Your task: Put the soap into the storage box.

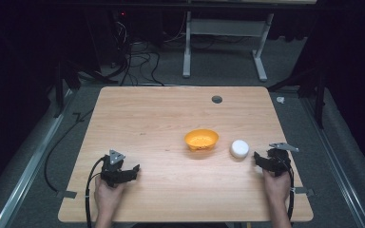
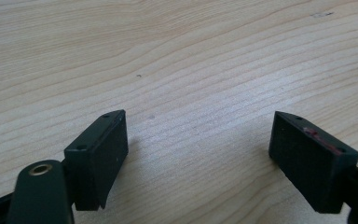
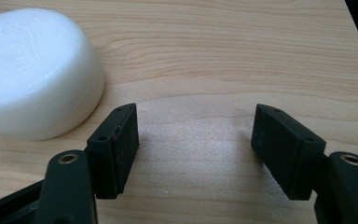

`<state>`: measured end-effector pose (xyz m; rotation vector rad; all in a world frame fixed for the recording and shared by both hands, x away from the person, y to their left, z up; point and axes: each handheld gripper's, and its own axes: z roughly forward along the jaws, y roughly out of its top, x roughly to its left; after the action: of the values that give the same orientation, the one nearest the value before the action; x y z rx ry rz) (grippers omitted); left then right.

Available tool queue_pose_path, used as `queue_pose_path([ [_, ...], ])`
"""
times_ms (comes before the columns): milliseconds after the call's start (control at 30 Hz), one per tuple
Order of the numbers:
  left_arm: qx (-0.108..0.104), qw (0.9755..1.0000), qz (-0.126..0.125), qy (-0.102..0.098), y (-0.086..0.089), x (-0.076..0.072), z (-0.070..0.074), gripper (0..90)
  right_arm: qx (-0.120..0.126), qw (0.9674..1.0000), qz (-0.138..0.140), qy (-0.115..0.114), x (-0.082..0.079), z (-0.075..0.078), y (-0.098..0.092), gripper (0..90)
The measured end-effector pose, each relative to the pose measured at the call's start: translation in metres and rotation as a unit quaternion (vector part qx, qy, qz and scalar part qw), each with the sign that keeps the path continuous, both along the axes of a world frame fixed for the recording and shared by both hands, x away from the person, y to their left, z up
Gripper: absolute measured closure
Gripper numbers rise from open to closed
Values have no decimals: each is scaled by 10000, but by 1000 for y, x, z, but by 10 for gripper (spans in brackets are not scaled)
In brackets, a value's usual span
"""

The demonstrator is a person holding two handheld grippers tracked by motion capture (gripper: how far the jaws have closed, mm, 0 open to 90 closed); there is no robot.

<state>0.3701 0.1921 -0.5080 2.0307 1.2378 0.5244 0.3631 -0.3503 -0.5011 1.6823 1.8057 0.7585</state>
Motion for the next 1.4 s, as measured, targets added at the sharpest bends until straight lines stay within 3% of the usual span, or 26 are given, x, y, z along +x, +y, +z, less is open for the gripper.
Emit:
queue_pose_path([
  [767,-8,10000,-2,14,0,0,0,204,19,10000,-25,1,-1,0,1,321],
  [1167,-15,10000,-3,10,0,0,0,207,10,10000,94,26,-1,0,-1,311],
  [1400,-15,10000,-2,14,0,0,0,206,122,9999,79,-10,-4,1,-2,262],
])
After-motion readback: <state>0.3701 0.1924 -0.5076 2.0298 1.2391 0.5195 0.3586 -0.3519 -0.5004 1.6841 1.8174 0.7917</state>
